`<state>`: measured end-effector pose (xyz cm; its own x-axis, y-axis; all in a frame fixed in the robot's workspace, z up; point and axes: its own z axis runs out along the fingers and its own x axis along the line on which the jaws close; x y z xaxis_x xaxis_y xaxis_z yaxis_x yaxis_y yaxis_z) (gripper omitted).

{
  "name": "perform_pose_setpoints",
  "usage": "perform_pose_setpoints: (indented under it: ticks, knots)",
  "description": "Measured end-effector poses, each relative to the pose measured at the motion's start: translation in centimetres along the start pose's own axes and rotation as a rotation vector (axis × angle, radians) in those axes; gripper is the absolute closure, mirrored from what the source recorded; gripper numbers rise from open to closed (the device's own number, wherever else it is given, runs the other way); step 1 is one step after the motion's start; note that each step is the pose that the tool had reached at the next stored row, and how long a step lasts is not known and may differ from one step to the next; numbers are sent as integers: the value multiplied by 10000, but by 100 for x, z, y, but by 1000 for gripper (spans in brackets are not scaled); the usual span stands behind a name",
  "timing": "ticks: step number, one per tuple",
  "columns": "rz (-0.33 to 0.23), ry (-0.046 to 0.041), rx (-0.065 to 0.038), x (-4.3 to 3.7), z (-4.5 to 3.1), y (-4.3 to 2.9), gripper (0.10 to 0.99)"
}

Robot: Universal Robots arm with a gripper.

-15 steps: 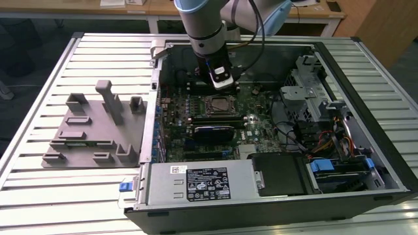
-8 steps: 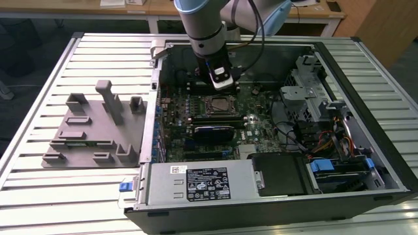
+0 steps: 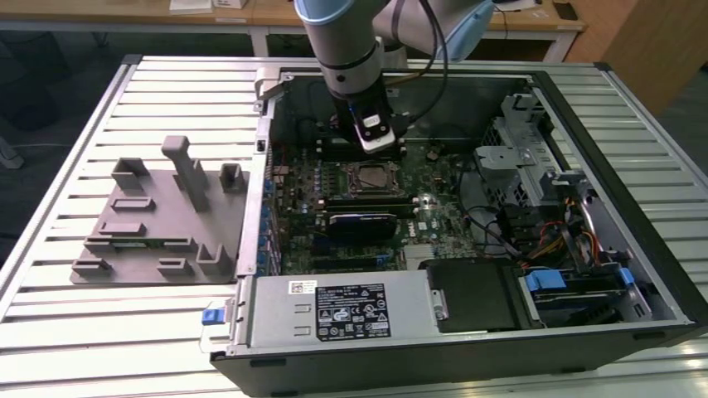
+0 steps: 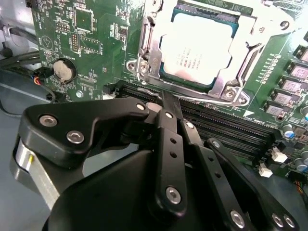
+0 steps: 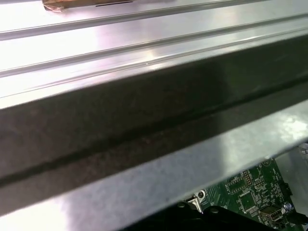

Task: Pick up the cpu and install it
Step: 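Install the first cpu locking lever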

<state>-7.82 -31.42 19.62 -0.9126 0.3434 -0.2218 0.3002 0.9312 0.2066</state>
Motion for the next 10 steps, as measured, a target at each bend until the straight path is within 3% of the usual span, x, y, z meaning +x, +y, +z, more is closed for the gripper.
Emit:
perform_pose_setpoints:
  ticks: [10]
  knots:
    - [-6,-13,12,3,23,-11,980]
